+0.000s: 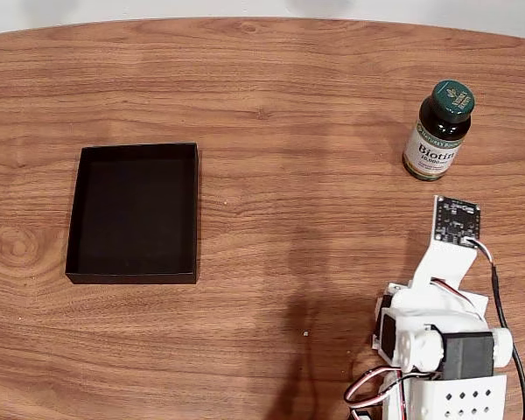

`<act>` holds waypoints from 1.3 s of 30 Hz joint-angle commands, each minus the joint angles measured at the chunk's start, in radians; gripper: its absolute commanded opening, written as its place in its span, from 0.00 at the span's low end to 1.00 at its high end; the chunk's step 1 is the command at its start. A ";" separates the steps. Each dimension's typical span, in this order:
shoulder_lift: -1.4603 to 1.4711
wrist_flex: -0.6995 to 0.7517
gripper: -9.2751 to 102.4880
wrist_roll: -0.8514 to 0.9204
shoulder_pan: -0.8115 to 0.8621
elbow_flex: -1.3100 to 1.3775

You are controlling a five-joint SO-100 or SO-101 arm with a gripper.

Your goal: Pick up the pill bottle and place it in the black box.

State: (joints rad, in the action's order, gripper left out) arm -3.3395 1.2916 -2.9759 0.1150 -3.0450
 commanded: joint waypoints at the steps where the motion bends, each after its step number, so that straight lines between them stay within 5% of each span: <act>1: 0.003 -0.058 0.15 0.005 0.028 0.015; 18: 0.278 -0.569 0.23 -0.133 0.133 0.017; 30: 0.552 -1.220 0.41 -0.110 0.259 0.018; 39: 0.753 -1.460 0.41 -0.153 0.282 0.028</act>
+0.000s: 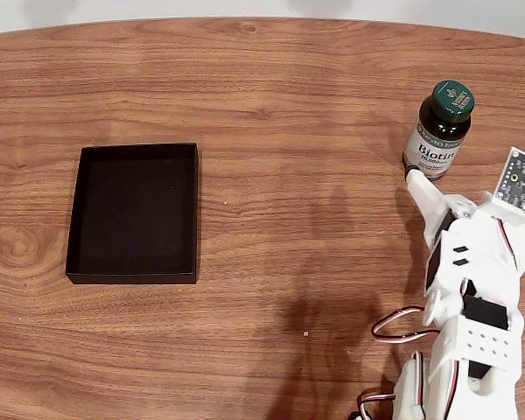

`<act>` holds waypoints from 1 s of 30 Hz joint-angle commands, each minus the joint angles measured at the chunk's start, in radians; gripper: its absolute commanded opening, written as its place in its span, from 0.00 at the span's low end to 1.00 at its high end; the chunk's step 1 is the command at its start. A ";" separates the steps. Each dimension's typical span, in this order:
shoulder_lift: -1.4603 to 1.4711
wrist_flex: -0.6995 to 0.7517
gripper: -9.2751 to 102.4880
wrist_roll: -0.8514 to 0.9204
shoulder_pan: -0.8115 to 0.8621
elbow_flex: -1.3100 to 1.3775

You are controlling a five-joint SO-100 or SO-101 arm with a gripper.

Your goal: Pick up the pill bottle and place it in the black box.

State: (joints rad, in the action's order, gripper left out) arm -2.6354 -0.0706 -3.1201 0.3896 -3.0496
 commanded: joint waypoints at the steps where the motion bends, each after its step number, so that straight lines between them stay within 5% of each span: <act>1: 0.064 -0.120 0.41 -0.009 0.008 0.034; 15: 0.262 -0.183 0.42 0.012 0.011 0.150; 30: 0.515 -0.476 0.46 0.018 -0.034 0.239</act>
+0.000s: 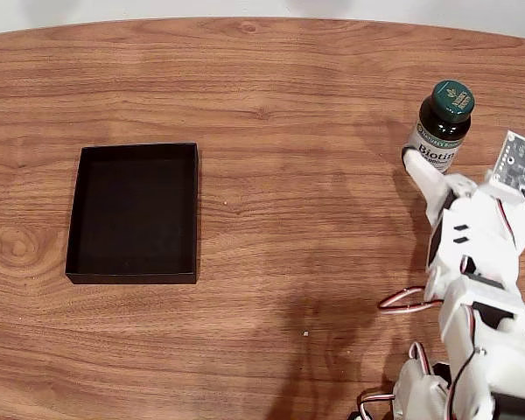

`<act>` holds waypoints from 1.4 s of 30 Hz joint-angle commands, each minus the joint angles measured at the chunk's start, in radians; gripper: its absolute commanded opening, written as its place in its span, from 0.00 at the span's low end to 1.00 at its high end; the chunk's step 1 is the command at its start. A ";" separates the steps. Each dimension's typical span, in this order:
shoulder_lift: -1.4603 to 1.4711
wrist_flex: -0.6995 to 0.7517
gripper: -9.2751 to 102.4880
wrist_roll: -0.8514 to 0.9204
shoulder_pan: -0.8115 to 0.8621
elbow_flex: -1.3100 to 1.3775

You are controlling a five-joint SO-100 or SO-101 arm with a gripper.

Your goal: Pick up the pill bottle and place it in the black box.

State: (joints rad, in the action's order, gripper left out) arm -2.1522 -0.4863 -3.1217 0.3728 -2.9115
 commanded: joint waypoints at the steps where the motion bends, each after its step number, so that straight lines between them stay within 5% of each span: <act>1: 0.054 -0.069 0.46 0.020 -0.018 0.117; 42: 0.726 -0.400 0.42 0.080 -0.094 0.511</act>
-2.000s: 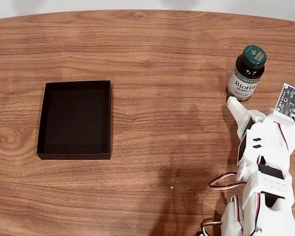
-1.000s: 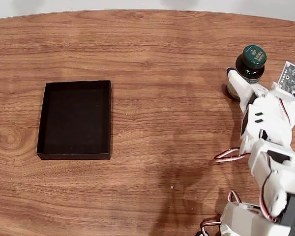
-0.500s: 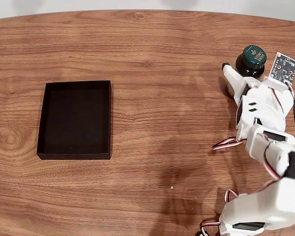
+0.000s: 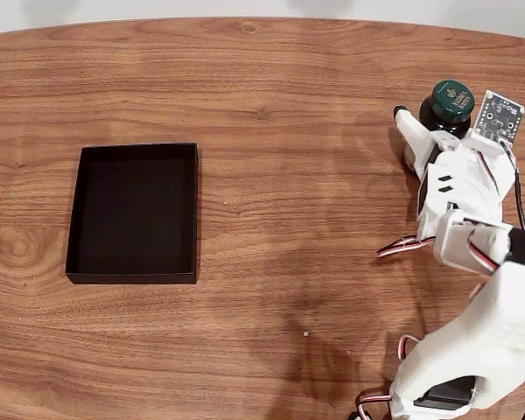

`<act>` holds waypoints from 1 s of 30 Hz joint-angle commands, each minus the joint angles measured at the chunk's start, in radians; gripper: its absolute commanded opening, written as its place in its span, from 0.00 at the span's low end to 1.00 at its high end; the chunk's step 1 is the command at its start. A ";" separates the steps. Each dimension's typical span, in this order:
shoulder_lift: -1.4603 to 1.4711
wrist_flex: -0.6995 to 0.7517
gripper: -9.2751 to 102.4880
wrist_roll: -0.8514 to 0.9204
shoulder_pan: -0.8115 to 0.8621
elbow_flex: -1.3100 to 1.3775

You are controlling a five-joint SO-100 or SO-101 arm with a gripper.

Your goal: Pick up the pill bottle and place it in the black box.

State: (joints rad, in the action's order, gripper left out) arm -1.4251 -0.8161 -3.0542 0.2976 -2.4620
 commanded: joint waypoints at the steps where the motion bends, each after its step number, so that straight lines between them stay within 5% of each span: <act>1: 0.008 -0.087 0.42 0.015 -0.021 0.064; 13: 0.038 -0.161 0.31 0.061 -0.035 0.055; 30: -0.330 0.018 0.23 0.103 -0.146 -0.155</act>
State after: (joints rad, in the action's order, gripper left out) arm -1.5693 -0.8422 -2.9560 0.1856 -2.6093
